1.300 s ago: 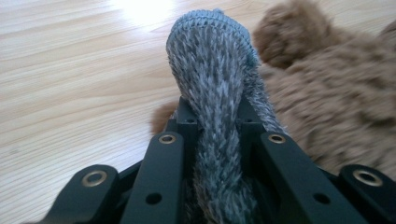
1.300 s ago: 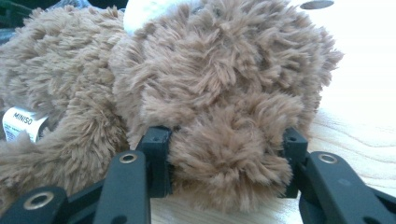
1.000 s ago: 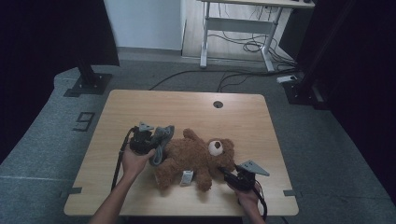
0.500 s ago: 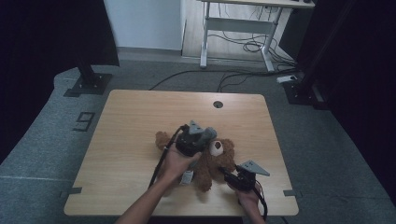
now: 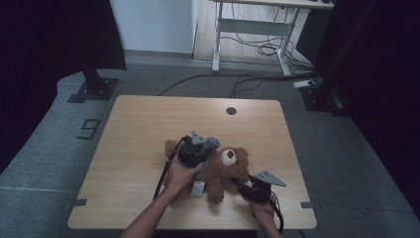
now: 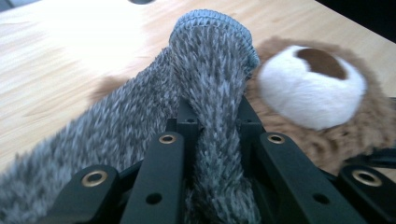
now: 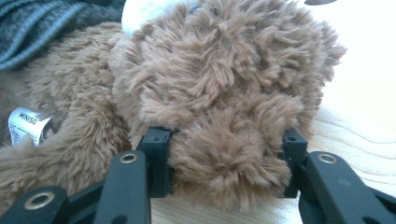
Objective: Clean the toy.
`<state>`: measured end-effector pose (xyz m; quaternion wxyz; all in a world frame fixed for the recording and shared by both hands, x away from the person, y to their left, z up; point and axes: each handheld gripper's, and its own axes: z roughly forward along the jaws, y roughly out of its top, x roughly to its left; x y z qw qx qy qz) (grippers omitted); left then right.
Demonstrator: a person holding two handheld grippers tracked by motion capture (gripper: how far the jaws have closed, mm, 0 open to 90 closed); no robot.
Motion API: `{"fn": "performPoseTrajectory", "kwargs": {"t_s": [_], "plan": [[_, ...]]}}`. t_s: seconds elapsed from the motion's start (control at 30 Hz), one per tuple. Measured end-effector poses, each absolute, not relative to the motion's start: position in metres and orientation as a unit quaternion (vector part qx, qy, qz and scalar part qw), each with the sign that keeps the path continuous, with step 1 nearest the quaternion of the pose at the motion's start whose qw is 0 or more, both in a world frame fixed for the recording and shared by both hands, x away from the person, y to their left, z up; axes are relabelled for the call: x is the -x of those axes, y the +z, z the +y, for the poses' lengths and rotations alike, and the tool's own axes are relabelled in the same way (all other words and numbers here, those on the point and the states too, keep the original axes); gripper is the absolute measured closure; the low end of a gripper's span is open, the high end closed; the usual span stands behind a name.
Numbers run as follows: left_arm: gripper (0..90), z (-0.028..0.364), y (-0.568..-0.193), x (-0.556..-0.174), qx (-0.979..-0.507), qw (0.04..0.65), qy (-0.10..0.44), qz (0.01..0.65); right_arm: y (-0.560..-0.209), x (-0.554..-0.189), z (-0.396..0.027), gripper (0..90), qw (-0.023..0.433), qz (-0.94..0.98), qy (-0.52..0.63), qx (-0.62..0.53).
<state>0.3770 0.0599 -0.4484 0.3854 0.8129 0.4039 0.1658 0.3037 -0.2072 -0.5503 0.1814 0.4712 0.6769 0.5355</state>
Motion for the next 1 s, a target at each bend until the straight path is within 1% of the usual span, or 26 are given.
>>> {"fn": "performPoseTrajectory", "kwargs": {"t_s": [0.13,0.3,0.37,0.4,0.47,0.6,0.67,0.77,0.87,1.0], "plan": [[77.6,0.085,-0.452,-0.38,-0.801,0.377,0.181,0.427,-0.55,-0.304,-0.207,52.1,0.182,0.677,0.536,-0.471],[77.8,0.114,-0.472,-0.382,-0.797,0.343,0.202,0.455,-0.55,-0.304,-0.207,52.2,0.182,0.677,0.535,-0.471],[77.8,0.122,-0.48,-0.382,-0.795,0.338,0.198,0.463,-0.55,-0.304,-0.207,52.2,0.183,0.677,0.535,-0.472],[77.8,0.129,-0.484,-0.382,-0.788,0.347,0.189,0.472,-0.55,-0.304,-0.206,52.2,0.183,0.676,0.535,-0.472],[77.8,0.135,-0.487,-0.381,-0.784,0.35,0.187,0.477,-0.55,-0.304,-0.206,52.2,0.184,0.676,0.535,-0.472],[77.7,0.143,-0.493,-0.378,-0.793,0.316,0.222,0.471,-0.55,-0.304,-0.206,52.1,0.183,0.676,0.535,-0.472],[77.7,0.15,-0.497,-0.379,-0.79,0.309,0.221,0.481,-0.55,-0.304,-0.207,52.2,0.183,0.676,0.535,-0.472],[77.5,0.163,-0.502,-0.38,-0.781,0.312,0.196,0.504,-0.55,-0.304,-0.207,52.2,0.181,0.675,0.536,-0.473],[77.3,0.166,-0.5,-0.378,-0.781,0.318,0.191,0.502,-0.55,-0.305,-0.208,52.2,0.18,0.675,0.537,-0.473],[77.3,0.16,-0.468,-0.37,-0.768,0.37,0.207,0.481,-0.55,-0.305,-0.208,52.2,0.18,0.675,0.536,-0.474]]}}
